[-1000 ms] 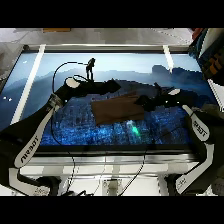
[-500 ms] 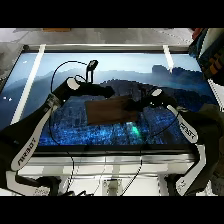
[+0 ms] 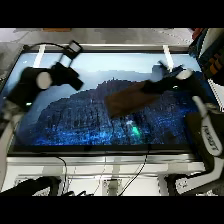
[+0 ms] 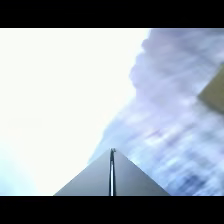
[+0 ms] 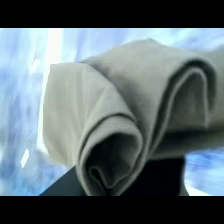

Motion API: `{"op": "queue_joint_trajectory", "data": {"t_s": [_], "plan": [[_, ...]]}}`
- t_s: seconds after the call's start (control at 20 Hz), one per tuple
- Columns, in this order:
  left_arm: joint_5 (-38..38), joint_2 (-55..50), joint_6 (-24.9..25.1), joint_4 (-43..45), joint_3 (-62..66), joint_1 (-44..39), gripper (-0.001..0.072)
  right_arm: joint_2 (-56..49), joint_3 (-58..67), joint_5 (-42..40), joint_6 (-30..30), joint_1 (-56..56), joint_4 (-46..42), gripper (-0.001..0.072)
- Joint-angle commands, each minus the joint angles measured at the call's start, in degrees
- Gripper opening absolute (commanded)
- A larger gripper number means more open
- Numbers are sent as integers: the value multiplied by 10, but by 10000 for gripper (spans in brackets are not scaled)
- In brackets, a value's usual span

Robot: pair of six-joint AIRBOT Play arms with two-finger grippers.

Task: Fold the clothes and pants, and hang the long-sleeved shirts on hangers.

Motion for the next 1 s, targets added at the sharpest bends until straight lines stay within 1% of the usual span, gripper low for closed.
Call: {"op": "queue_joint_trajectory", "data": {"t_s": [0.0, 0.05, 0.1, 0.15, 0.25, 0.3, 0.4, 0.5, 0.6, 0.75, 0.8, 0.85, 0.9, 0.95], "plan": [[-104, 64, -109, 77, 0, 65, 19, 102, 7, 17, 76, -108, -112, 19], [-126, 72, -146, 77, 0, 89, 19, 128, 7, 15, 90, -151, -132, 19], [-144, 80, -168, 77, 0, 106, 19, 149, 7, 19, 101, -197, -142, 19], [-156, 85, -175, 77, 0, 119, 18, 164, 7, 29, 120, -239, -150, 18], [-165, 90, -175, 77, 0, 129, 19, 184, 6, 67, 193, -327, -192, 18], [-165, 90, -175, 77, 0, 129, 19, 191, 6, 89, 229, -363, -220, 18], [-165, 89, -175, 69, 0, 129, 19, 204, 5, 152, 269, -425, -292, 18], [-165, 87, -175, 55, 0, 129, 19, 212, 5, 234, 275, -467, -379, 18], [-165, 87, -175, 38, 0, 129, 19, 221, 5, 264, 275, -498, -436, 18], [-165, 87, -175, 36, 0, 129, 19, 224, 5, 300, 277, -529, -436, 19], [-165, 87, -175, 36, 0, 129, 19, 223, 5, 299, 277, -530, -436, 35], [-165, 87, -175, 36, 0, 129, 19, 223, 5, 297, 277, -530, -432, 184], [-165, 87, -175, 36, 0, 129, 19, 223, 5, 297, 277, -529, -420, 418], [-165, 87, -175, 36, 0, 129, 19, 223, 5, 297, 277, -529, -402, 613]]}}
